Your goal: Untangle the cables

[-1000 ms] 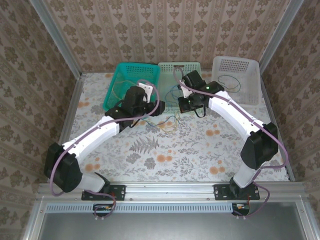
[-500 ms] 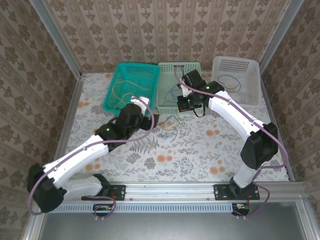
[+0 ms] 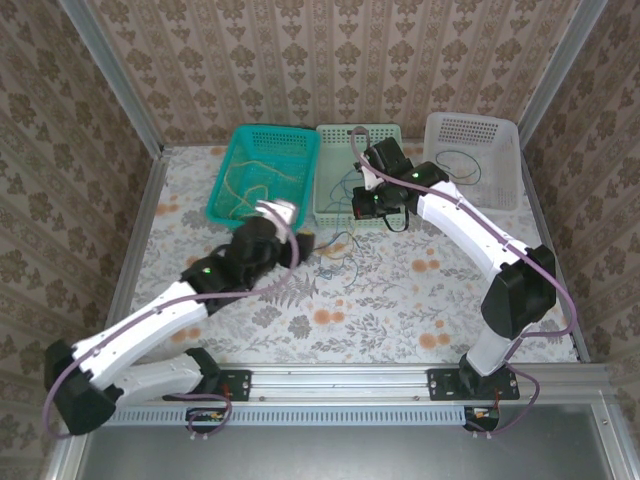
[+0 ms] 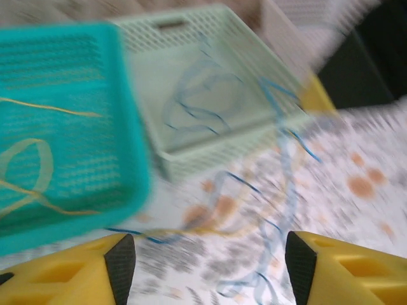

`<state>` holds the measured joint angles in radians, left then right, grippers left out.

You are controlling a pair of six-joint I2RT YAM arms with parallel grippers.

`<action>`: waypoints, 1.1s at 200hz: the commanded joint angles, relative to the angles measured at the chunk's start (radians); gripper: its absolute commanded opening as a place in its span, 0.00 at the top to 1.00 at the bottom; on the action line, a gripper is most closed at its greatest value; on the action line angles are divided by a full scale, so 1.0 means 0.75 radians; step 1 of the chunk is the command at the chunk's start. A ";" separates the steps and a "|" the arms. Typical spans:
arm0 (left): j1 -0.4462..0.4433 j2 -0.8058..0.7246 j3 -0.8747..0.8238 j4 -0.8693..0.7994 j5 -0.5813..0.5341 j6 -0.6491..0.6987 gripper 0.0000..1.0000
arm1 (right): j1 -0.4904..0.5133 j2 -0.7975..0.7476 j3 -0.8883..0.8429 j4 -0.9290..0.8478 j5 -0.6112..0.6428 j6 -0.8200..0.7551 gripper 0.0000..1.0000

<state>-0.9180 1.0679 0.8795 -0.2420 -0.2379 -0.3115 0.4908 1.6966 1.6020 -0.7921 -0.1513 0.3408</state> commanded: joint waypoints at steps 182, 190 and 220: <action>-0.130 0.692 0.019 0.679 -0.122 0.072 0.35 | -0.016 -0.065 0.025 0.095 -0.100 0.184 1.00; -0.128 0.715 0.023 0.696 -0.180 0.073 0.35 | -0.016 -0.072 0.021 0.092 -0.098 0.184 1.00; -0.131 0.758 0.027 0.735 -0.324 0.067 0.33 | -0.020 -0.092 0.007 0.084 -0.093 0.177 1.00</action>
<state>-1.0187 1.6302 0.8757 0.2329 -0.3538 -0.2848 0.4812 1.6741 1.6184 -0.7361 -0.1993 0.4572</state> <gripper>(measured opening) 0.664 0.059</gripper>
